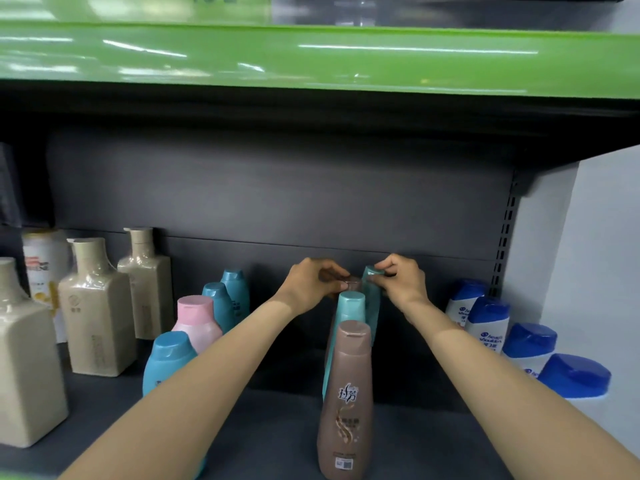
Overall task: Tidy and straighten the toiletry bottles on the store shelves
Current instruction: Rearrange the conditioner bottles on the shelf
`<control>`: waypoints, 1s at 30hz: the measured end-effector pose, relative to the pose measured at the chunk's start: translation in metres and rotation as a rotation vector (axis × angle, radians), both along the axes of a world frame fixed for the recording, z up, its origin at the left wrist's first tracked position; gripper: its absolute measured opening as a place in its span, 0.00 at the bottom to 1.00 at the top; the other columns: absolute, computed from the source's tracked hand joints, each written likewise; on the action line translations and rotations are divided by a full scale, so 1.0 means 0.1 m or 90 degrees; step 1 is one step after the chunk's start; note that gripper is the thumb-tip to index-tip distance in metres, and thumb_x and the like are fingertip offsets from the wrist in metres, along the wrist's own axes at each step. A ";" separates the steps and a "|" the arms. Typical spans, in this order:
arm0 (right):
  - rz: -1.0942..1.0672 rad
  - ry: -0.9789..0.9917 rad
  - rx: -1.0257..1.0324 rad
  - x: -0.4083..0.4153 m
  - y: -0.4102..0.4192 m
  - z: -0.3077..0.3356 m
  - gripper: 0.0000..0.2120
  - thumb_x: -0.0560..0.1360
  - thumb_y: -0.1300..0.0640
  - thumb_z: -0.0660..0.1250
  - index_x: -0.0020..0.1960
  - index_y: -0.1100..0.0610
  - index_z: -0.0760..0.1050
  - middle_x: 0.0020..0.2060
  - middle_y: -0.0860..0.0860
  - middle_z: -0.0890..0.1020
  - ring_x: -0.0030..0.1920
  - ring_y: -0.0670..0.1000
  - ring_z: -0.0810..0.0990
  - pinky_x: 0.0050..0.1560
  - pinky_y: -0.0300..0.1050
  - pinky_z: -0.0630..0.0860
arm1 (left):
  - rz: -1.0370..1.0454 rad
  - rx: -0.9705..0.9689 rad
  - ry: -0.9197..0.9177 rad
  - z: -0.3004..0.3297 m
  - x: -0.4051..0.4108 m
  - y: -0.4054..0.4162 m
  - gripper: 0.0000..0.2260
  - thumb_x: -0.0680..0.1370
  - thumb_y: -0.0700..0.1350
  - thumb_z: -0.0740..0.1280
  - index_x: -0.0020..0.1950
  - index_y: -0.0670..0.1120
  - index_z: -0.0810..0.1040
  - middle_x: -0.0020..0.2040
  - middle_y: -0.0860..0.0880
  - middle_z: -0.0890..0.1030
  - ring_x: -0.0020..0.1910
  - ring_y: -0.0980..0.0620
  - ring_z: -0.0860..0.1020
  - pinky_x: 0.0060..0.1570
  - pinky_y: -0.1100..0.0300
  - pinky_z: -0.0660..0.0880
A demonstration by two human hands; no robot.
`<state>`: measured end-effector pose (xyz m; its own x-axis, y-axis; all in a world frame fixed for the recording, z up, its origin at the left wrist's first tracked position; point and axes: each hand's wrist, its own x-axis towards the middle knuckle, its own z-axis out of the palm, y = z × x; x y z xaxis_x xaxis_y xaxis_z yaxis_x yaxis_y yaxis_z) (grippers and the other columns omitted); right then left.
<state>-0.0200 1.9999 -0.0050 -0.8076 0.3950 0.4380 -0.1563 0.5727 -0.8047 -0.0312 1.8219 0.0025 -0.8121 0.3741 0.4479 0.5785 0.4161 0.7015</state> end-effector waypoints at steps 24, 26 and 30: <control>0.035 0.071 -0.058 2.02 0.09 0.49 0.10 0.69 0.59 0.74 0.49 0.55 0.80 0.44 0.50 0.83 0.47 0.49 0.82 0.48 0.48 0.80 | -0.053 0.090 0.153 0.26 1.75 0.28 0.09 0.76 0.44 0.67 0.56 0.50 0.79 0.49 0.56 0.81 0.48 0.61 0.78 0.50 0.73 0.72; 0.052 0.057 -0.088 2.27 0.04 0.47 0.10 0.70 0.60 0.73 0.50 0.58 0.80 0.45 0.52 0.83 0.47 0.50 0.82 0.47 0.49 0.81 | -0.080 0.056 0.143 0.19 1.93 0.29 0.11 0.76 0.44 0.67 0.59 0.49 0.78 0.52 0.55 0.81 0.50 0.60 0.78 0.53 0.69 0.73; 0.085 0.053 -0.209 2.69 -0.11 0.41 0.07 0.71 0.62 0.72 0.49 0.60 0.80 0.45 0.54 0.82 0.45 0.50 0.82 0.39 0.44 0.81 | -0.156 0.039 0.091 0.06 2.20 0.19 0.14 0.75 0.44 0.69 0.60 0.50 0.77 0.52 0.53 0.81 0.49 0.57 0.80 0.51 0.69 0.74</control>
